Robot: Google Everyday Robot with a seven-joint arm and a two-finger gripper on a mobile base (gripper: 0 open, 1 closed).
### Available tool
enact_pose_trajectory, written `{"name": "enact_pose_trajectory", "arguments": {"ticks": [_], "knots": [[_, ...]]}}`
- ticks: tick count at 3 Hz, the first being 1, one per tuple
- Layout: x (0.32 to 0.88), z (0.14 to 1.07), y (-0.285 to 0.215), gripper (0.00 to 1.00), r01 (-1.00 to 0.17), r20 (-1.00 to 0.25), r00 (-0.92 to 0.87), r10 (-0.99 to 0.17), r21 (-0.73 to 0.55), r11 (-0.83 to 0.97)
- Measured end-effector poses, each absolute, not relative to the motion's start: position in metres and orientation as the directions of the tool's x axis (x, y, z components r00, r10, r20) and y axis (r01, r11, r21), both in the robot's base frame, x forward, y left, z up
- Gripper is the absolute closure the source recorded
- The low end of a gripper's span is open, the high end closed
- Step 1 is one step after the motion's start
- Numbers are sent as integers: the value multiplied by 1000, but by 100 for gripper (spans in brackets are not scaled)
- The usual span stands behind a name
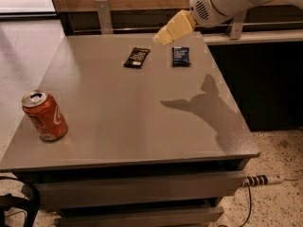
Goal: Move rxbar chocolate near coke can
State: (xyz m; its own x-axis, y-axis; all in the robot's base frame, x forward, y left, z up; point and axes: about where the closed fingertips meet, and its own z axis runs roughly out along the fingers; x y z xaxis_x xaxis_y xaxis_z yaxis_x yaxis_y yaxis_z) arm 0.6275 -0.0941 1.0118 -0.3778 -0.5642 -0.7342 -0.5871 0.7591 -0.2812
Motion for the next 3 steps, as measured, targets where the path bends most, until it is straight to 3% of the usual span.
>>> {"name": "enact_pose_trajectory", "arguments": {"ticks": [3], "knots": [[696,937,1,0,-490,-791,-492,-363,-93,867]]}}
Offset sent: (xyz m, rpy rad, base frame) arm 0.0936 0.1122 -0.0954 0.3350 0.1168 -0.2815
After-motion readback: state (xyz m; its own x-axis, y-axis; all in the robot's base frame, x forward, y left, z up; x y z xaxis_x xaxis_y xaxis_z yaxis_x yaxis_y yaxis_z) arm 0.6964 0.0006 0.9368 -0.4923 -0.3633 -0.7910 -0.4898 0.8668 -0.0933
